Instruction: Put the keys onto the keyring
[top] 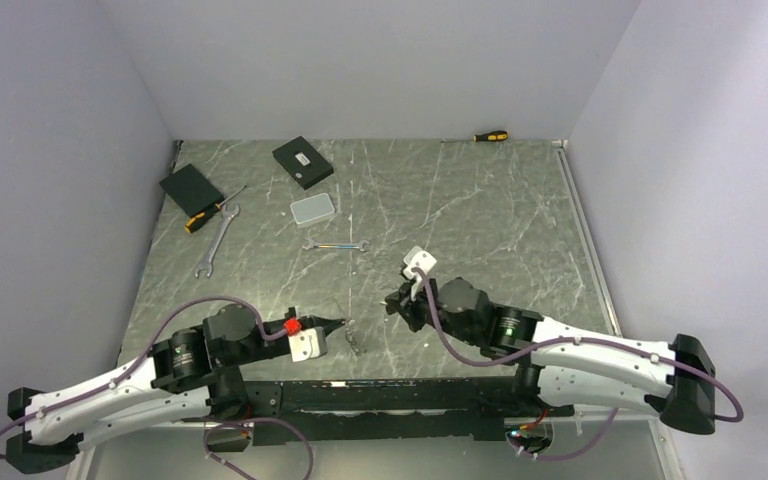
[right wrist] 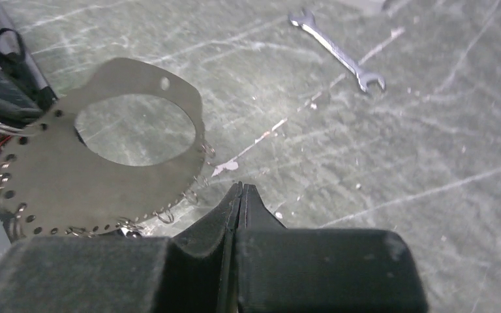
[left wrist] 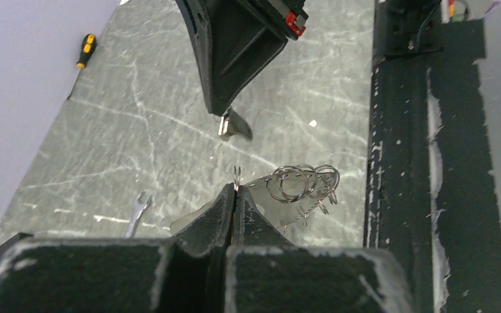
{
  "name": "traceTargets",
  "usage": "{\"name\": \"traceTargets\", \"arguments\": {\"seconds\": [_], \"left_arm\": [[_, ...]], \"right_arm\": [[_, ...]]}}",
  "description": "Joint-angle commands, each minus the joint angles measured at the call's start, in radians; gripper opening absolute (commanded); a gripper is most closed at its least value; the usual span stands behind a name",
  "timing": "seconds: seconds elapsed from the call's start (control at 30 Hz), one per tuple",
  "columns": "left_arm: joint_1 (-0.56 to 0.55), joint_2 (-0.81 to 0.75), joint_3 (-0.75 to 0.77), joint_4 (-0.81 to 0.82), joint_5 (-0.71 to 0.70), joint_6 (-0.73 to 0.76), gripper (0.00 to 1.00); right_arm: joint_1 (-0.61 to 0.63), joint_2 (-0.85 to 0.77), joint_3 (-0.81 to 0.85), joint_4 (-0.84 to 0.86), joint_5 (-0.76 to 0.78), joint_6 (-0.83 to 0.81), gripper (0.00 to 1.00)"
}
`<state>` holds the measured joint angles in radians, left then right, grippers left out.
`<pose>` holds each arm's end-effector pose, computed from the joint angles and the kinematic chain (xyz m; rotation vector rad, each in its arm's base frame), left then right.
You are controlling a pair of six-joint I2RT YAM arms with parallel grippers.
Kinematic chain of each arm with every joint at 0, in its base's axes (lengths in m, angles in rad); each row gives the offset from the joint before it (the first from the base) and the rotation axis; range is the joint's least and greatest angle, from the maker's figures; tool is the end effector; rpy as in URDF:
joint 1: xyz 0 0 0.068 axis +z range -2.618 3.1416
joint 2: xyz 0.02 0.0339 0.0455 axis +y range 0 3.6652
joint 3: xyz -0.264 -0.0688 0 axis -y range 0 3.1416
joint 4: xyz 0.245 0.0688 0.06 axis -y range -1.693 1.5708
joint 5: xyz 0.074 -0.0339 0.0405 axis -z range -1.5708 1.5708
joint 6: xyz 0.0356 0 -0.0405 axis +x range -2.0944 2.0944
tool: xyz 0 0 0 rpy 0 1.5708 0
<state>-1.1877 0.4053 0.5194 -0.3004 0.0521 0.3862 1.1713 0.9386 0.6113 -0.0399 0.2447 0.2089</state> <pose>0.0437 -0.1135 0.2848 1.3015 1.2426 -0.6251 0.0922 0.1962 0.2656 -0.7686 1.8334 0.6782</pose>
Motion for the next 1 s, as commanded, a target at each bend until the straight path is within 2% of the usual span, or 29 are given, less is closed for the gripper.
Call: {"name": "traceTargets", "arguments": {"seconds": [0.0,0.23,0.5,0.7,0.97], "left_arm": [[0.002,0.037,0.022,0.182,0.102,-0.078,0.00],[0.003,0.122,0.021,0.262,0.179,-0.058,0.00],[0.003,0.157,0.023,0.351,0.231,-0.074,0.00],[0.003,0.127,-0.023,0.473,0.218,-0.102,0.00],[0.003,0.098,-0.050,0.560,0.186,-0.143,0.00]], "right_arm": [[-0.003,-0.109,-0.057,0.196,-0.129,-0.243,0.00],[-0.004,-0.179,-0.004,0.140,-0.274,-0.370,0.00],[-0.002,-0.184,0.105,0.011,-0.398,-0.421,0.00],[-0.004,-0.190,0.137,-0.022,-0.462,-0.430,0.00],[-0.003,-0.214,0.145,-0.015,-0.491,-0.437,0.00]]}}
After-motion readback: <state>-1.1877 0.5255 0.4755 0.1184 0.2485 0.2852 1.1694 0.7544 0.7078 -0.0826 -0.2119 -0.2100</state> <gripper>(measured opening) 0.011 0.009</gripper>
